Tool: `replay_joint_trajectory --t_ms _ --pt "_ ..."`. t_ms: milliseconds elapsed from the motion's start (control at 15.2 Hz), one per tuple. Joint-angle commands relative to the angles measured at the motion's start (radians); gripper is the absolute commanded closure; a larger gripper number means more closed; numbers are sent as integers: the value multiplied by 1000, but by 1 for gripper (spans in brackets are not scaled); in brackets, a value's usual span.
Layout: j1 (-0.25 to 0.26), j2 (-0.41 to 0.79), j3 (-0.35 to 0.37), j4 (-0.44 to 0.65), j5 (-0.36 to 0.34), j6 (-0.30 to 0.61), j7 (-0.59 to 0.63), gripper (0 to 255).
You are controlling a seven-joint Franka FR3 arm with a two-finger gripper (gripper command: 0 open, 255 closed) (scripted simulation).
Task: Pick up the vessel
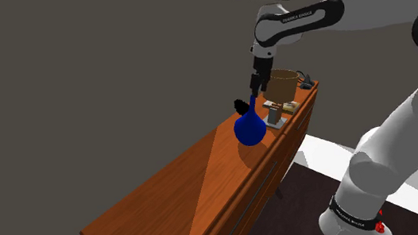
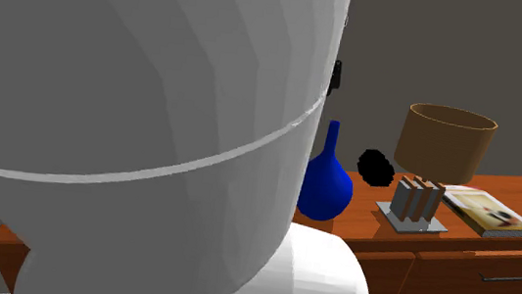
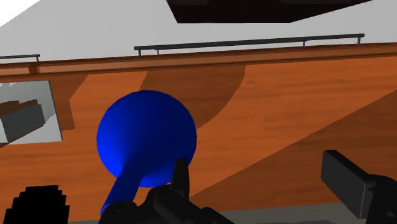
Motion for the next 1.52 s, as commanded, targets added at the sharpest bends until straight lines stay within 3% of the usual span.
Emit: replay_joint_trajectory --t_ms 0,660,1320,1386,1452 --pt "-7 68 -24 47 4 23 -36 0" --pt "-68 413 -111 318 86 98 -216 0" --pt "-71 441 -108 249 98 194 -224 0" --pt "-71 440 -108 249 98 193 -224 255" --pt "-71 441 -108 250 98 193 -224 255"
